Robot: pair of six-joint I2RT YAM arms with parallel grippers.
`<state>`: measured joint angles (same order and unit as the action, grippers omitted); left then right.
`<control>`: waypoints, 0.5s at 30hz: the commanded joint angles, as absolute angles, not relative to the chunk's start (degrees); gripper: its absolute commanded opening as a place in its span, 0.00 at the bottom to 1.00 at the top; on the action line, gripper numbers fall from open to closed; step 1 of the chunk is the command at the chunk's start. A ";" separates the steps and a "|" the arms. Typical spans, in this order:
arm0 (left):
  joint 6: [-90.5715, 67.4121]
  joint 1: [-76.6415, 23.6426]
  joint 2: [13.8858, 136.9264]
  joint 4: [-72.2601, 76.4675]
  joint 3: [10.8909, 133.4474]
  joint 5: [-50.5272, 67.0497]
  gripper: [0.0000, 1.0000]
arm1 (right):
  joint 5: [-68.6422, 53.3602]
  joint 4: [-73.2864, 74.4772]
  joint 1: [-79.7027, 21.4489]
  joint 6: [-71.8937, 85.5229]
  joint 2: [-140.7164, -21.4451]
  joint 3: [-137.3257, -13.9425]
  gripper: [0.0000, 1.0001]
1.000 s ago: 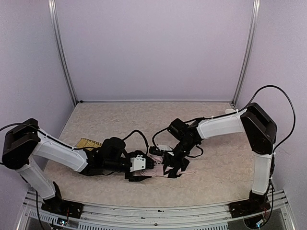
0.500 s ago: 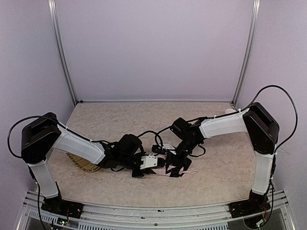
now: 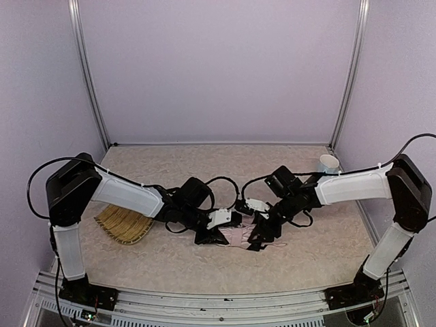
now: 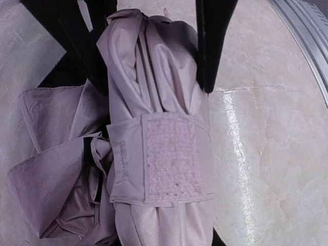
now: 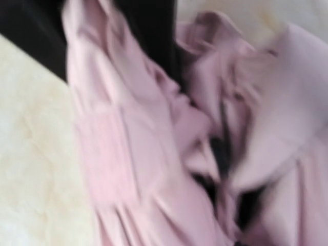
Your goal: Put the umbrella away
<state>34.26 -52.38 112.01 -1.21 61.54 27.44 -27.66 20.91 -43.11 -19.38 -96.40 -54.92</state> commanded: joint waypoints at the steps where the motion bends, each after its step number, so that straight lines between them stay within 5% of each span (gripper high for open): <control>1: 30.94 -51.70 117.84 -15.63 61.20 28.93 0.00 | -20.13 19.14 -42.59 -17.73 -90.20 -51.64 0.58; 3: 30.89 -51.47 118.59 -17.01 62.32 30.03 0.00 | -17.77 18.08 -42.63 -17.56 -85.83 -50.16 0.59; 6: 31.02 -51.09 120.52 -20.01 64.60 32.27 0.00 | -15.51 13.52 -43.01 -18.09 -79.13 -45.58 0.99; 15: 31.27 -49.84 127.86 -34.98 75.62 35.27 0.00 | -2.62 -8.04 -57.59 -31.48 -70.63 -31.92 1.00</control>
<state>33.01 -50.11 120.38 -16.84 76.16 37.30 -10.87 1.43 -53.12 -23.79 -69.49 -34.35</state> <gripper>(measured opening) 0.225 0.999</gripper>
